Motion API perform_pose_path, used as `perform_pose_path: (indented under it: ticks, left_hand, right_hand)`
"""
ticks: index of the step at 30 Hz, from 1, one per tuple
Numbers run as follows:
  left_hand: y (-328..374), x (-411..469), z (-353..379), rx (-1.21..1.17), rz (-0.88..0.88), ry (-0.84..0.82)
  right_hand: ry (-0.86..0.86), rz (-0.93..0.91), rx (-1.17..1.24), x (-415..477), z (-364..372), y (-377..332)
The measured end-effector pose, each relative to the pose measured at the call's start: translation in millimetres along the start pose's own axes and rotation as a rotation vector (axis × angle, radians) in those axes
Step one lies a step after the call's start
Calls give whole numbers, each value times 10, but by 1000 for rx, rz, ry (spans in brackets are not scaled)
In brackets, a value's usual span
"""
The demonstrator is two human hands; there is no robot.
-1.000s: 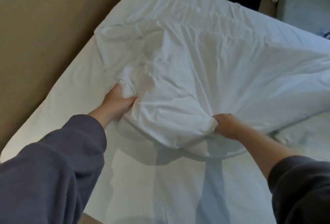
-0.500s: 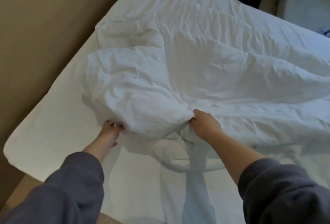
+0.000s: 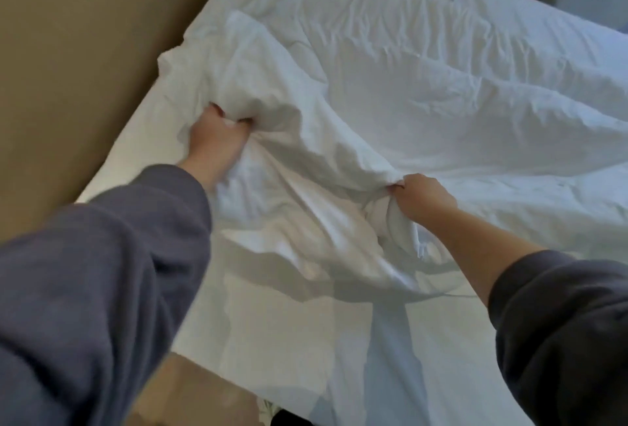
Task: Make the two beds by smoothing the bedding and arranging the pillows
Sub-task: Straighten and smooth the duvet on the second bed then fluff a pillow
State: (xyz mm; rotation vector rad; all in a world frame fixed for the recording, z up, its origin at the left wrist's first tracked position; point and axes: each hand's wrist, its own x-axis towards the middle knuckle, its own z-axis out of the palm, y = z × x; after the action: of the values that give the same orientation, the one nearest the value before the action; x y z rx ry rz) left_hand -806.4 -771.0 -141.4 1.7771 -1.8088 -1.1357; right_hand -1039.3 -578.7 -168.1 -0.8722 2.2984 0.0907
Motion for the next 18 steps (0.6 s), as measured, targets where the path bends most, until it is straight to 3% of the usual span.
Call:
perform_pose_path:
  ticks: [3, 5, 9, 11, 15, 18]
  left_hand:
    - [-43, 32, -810, 702, -22, -51]
    - [-139, -29, -1077, 942, -57, -52]
    - [-588, -223, -921, 1014, -275, -160]
    - [-731, -285, -723, 1000, -285, -216]
    - [-664, -278, -329, 906, -135, -331]
    - [-449, -143, -114, 841, -51, -351]
  right_hand:
    - [-126, -234, -48, -119, -27, -450]
    - [-132, -289, -73, -216, 7, -725]
    - [-377, -271, -178, -300, 226, -792]
    - [-452, -231, -159, -298, 330, -663]
    - [-206, -193, -219, -119, 302, -509]
    - [-128, -171, -245, 109, 118, -507]
